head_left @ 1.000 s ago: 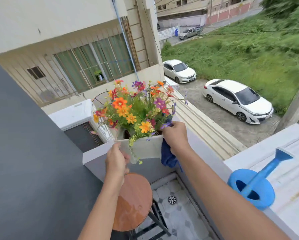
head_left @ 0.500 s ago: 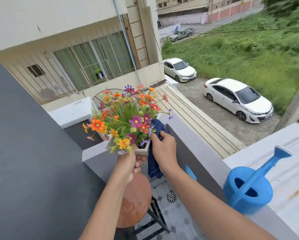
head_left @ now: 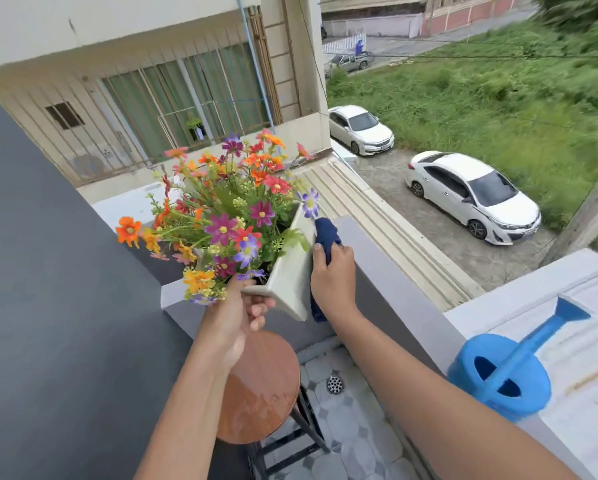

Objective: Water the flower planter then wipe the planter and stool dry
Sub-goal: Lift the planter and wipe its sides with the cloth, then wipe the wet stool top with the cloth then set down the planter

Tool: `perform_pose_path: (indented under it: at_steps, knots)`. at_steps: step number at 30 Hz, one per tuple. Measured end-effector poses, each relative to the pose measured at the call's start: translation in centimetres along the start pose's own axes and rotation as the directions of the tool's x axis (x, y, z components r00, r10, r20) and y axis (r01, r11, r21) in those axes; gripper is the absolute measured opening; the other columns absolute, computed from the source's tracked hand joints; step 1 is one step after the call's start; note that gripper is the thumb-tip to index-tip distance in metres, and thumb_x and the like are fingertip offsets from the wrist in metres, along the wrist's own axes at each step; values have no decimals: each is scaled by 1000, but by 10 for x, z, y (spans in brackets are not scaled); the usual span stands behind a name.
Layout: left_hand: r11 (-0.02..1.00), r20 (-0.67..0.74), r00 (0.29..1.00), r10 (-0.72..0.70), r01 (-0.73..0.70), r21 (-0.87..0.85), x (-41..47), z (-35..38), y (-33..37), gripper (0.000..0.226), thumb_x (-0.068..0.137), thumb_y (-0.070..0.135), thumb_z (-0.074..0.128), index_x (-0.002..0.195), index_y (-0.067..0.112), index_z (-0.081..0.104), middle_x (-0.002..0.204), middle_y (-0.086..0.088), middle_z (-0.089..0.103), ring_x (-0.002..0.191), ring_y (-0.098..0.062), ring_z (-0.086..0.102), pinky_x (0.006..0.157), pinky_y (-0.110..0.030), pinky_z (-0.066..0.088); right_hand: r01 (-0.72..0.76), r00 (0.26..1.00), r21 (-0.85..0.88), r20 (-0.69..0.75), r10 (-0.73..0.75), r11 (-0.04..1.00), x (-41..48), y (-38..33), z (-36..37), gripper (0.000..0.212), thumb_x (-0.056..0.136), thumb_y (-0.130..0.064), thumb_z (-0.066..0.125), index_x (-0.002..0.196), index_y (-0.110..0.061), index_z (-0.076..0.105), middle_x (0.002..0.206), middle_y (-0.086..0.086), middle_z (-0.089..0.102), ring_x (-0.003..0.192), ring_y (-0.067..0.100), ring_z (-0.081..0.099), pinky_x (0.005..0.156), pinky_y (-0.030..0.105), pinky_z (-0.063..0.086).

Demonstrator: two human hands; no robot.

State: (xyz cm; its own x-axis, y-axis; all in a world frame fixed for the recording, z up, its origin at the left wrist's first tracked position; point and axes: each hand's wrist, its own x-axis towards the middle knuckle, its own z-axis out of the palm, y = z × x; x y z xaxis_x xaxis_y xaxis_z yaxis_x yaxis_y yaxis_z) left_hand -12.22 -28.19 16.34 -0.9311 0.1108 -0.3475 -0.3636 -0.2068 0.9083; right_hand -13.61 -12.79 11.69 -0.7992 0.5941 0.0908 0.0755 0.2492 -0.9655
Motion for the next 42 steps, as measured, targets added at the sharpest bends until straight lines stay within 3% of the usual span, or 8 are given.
perform_pose_path:
  at_steps: [4,10,17,25,28,31,37,42]
  knots:
    - [999,-77,997,13,-9,49,21,-13,-3,28,101,22,36,97,0,52,48,-10,61,32,-8,38,31,-18,28,75,992,38,99,-78,996,-30,-5,29,43,103,-17,50,63,-22,34,70,-1,40,65,2,43,59,27,23]
    - [968,-201,979,42,10,252,47,-53,-17,33,99,23,38,74,7,52,45,-2,51,30,-7,33,32,-18,28,-64,976,110,212,40,992,-23,-14,77,45,99,-14,51,59,-16,31,58,1,33,56,16,29,55,32,24]
    - [993,-179,981,-79,93,72,85,-98,-10,31,101,23,35,84,7,54,67,-18,59,33,-7,38,31,-19,27,-42,970,5,241,40,999,5,15,134,40,103,-18,46,66,-27,34,72,-2,38,57,9,36,51,20,25]
    - [992,-280,954,-106,121,37,137,-152,-13,32,99,13,26,78,8,50,66,-17,56,30,-5,38,30,-18,27,-142,877,-234,421,232,962,21,98,189,40,98,-21,51,65,-15,28,60,0,29,54,14,27,52,29,23]
    - [988,-320,940,-118,142,54,161,-173,-23,33,96,7,27,75,6,52,54,-11,60,32,-5,39,31,-18,27,-75,822,-306,520,233,949,8,135,213,35,95,-23,58,70,-6,40,61,6,39,57,17,35,56,31,28]
    - [986,-350,929,-121,154,67,177,-184,-32,38,98,11,28,70,4,53,63,-15,55,32,-3,40,31,-17,27,20,755,-415,602,258,910,-17,171,240,25,92,-35,62,95,-10,65,82,3,67,70,20,61,65,35,48]
    - [991,-410,905,-114,133,19,201,-195,-52,33,98,10,25,77,5,50,62,-13,56,33,-4,40,30,-18,27,292,488,-353,854,179,889,-89,235,286,19,92,-26,62,100,-9,65,88,13,66,83,35,61,70,47,49]
    - [989,-423,895,-143,149,-18,211,-210,-69,29,95,10,31,75,4,51,45,0,60,35,-6,40,31,-18,27,752,327,-253,945,-12,608,-135,278,292,50,90,-48,41,125,-21,66,107,11,60,93,35,54,70,42,44]
